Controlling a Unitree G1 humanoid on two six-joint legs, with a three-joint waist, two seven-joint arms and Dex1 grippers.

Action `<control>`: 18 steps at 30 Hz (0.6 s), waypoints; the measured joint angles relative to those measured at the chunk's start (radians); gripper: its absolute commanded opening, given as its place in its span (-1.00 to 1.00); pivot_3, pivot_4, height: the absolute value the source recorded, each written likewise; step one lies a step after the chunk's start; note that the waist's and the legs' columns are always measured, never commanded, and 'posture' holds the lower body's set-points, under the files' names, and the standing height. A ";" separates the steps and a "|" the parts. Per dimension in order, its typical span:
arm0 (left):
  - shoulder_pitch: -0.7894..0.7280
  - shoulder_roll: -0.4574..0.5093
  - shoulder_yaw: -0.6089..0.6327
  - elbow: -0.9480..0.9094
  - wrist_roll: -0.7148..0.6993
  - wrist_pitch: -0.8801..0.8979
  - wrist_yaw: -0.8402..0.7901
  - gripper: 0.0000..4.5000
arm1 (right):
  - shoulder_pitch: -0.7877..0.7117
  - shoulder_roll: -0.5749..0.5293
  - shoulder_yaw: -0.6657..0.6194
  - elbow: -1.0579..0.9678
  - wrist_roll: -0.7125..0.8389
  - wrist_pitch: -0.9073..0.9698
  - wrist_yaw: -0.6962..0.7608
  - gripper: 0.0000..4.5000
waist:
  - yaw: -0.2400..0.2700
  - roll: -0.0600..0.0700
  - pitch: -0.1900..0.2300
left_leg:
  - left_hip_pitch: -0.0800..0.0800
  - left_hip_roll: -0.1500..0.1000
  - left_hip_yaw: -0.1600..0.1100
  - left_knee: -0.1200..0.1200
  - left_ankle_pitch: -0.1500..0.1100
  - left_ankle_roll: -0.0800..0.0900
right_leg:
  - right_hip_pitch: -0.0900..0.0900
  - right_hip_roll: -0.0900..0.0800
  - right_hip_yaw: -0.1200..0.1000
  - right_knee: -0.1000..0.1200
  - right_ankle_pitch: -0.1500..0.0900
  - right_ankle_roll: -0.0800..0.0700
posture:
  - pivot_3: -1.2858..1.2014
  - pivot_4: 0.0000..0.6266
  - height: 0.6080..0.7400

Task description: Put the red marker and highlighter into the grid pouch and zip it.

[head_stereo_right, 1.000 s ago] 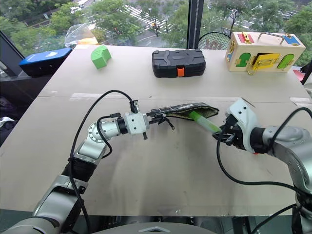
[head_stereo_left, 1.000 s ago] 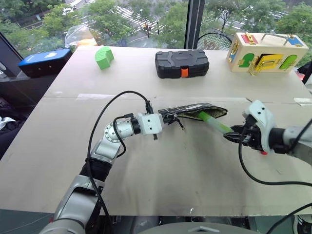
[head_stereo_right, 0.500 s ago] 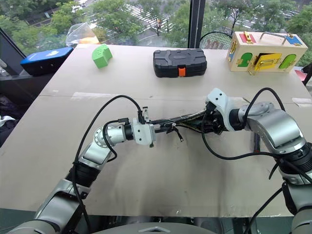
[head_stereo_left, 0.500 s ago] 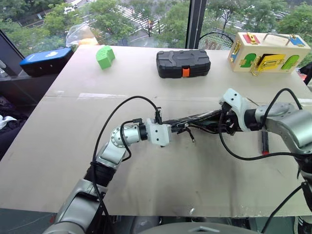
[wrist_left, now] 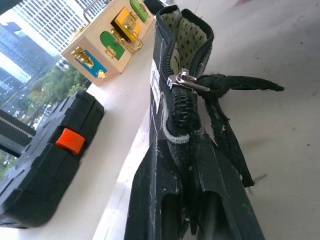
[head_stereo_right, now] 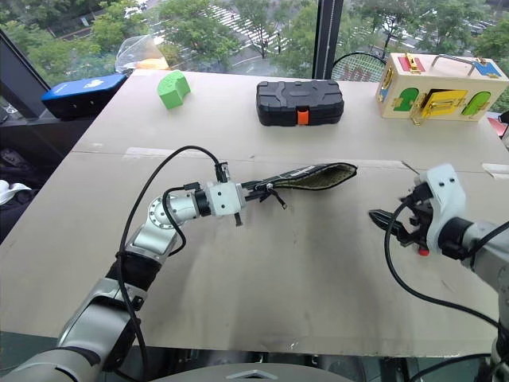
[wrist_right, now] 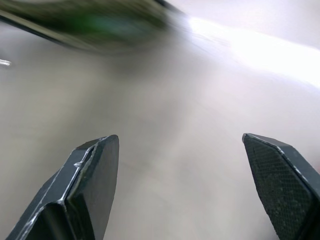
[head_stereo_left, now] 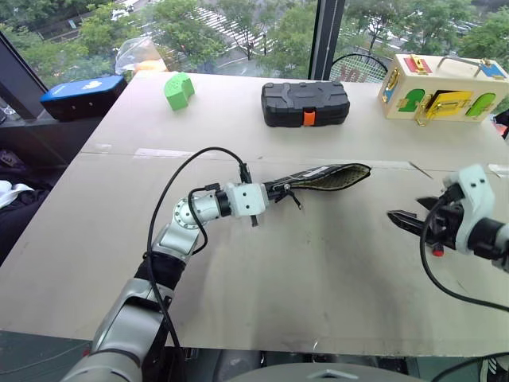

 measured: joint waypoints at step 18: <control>0.002 -0.014 -0.013 -0.001 0.001 -0.047 -0.026 -1.00 | 0.123 0.010 0.038 0.188 -0.107 -0.197 -0.053 -0.91 | 0.001 0.000 -0.001 | 0.002 -0.001 0.005 0.001 -0.001 0.002 | 0.000 0.002 0.007 0.001 0.001 0.003 | 0.03 -0.52 1.00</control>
